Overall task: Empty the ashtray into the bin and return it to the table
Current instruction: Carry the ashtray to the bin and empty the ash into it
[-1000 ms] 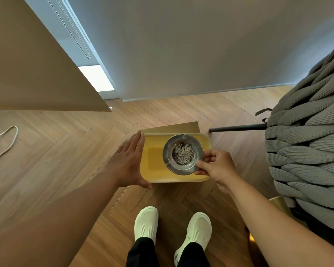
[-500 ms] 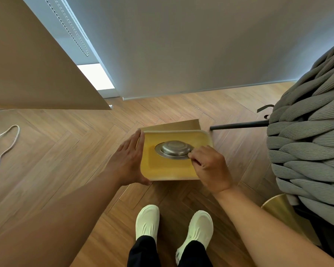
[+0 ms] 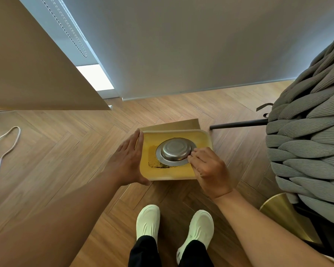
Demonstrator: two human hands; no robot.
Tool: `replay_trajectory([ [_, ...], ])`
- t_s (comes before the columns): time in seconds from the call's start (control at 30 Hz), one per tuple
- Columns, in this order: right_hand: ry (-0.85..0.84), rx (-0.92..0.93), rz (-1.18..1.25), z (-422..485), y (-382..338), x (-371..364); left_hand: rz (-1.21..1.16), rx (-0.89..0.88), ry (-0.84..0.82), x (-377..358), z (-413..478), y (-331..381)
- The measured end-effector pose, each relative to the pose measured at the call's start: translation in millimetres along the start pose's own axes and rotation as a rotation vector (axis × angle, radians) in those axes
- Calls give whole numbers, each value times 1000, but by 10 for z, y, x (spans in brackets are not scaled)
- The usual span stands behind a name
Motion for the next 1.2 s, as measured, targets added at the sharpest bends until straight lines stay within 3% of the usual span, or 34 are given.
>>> replay_trajectory([
  [0.9,-23,-81,37,-4,98,29,17,30,3,20,25,21],
  [1.07,-92,-206,112,-34,224,-50,40,26,15,49,43,52],
  [1.2,-104,-413,223,-90,415,-118,45,19,12,75,69,83],
])
Point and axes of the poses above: each hand's wrist, its own z-axis towards the middle knuckle, its own x-axis out of the back of the hand, y = z × x, the point moved 10 cm from there along z, towards the middle knuckle, and after that the axes turned 11 degrees about -z, right-handed, at the moved point
